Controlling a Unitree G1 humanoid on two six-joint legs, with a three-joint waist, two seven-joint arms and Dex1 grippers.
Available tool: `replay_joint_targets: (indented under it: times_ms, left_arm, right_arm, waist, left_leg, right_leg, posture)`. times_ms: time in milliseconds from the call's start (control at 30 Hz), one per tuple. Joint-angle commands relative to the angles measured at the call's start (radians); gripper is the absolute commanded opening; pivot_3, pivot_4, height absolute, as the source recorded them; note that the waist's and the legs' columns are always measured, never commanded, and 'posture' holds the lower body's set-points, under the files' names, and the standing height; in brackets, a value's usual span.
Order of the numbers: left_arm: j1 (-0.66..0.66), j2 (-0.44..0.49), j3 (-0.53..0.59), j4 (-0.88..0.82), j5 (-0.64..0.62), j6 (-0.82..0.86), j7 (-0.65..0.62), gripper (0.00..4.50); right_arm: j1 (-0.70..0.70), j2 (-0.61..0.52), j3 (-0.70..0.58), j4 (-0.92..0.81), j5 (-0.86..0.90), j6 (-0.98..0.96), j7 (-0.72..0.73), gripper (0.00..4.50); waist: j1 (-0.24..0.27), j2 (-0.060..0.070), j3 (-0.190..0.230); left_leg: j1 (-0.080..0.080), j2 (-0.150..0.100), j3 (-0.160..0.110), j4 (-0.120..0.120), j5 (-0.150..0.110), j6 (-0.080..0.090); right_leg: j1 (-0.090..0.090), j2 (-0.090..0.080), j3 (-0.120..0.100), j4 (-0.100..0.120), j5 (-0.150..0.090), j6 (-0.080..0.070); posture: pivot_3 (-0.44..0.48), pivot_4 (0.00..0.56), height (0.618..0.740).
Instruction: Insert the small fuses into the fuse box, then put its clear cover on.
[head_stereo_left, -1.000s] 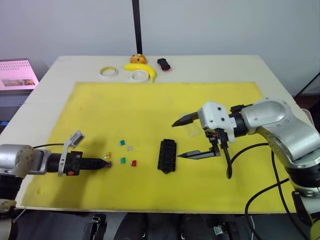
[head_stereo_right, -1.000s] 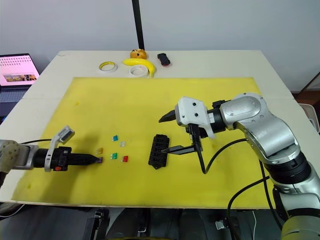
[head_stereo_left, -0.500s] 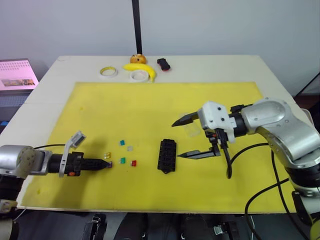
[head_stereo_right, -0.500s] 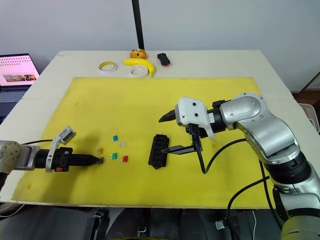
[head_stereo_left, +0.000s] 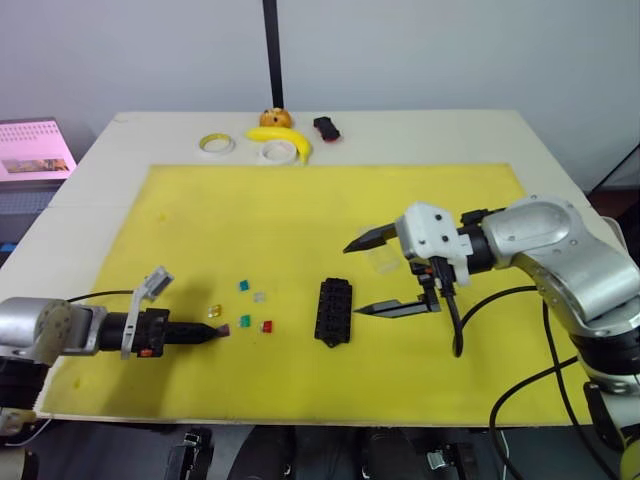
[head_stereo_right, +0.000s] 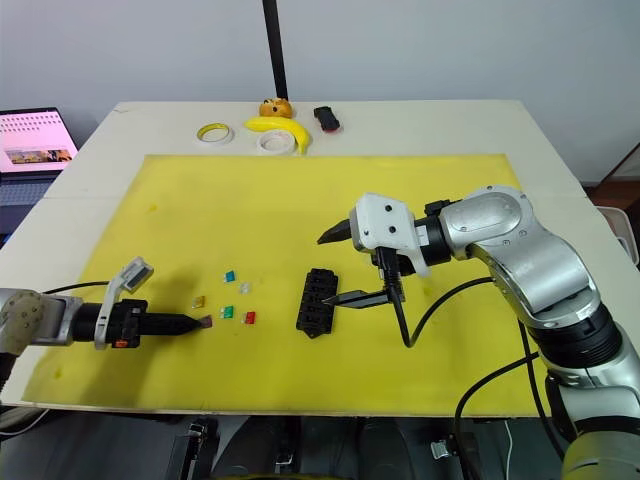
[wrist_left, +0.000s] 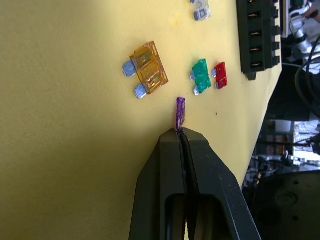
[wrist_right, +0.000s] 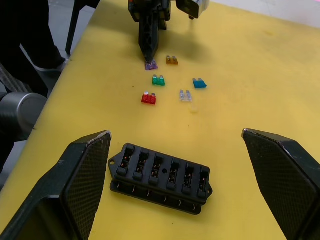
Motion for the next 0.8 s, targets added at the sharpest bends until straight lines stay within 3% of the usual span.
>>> replay_joint_targets:
  times_ms: [33,200,567,800]
  left_arm:
    - [0.006,0.006,0.087,-0.053,-0.057,0.046,0.016,0.04]
    - [0.058,0.025,0.176,-0.128,-0.119,0.102,0.029,0.04]
    - [0.096,0.026,0.238,-0.164,-0.154,0.099,0.047,0.04]
    - [-0.06,-0.084,0.356,-0.239,-0.306,0.23,0.189,0.04]
  right_arm:
    - [-0.008,-0.008,-0.011,-0.021,0.0,-0.014,0.001,4.5]
    - [-0.008,-0.006,-0.009,-0.015,0.0,-0.019,0.006,4.5]
    - [-0.019,0.014,0.0,0.009,0.011,-0.019,0.012,4.5]
    - [0.014,0.079,-0.134,0.026,0.274,0.281,-0.097,4.5]
  waist:
    - [0.0,0.0,0.0]
    - [-0.001,0.0,0.0]
    - [-0.001,0.0,0.0]
    - [0.003,-0.001,0.0]
  left_leg:
    - [0.0,0.0,0.0,0.0,0.0,0.0]
    - [-0.002,0.0,0.0,0.0,0.0,0.0]
    - [-0.003,0.0,0.0,0.0,0.0,0.0]
    - [-0.005,0.0,-0.001,0.0,0.0,0.0]
  right_leg:
    - [0.0,0.0,0.0,0.0,0.0,0.0]
    - [-0.002,0.0,0.0,0.0,0.0,0.0]
    - [-0.004,-0.001,0.0,0.0,0.0,0.0]
    - [-0.004,-0.002,0.0,-0.001,0.0,0.0]
  posture:
    - [0.0,0.15,0.74]
    - [0.0,0.15,0.74]
    - [0.0,0.15,0.74]
    - [0.0,0.15,0.74]
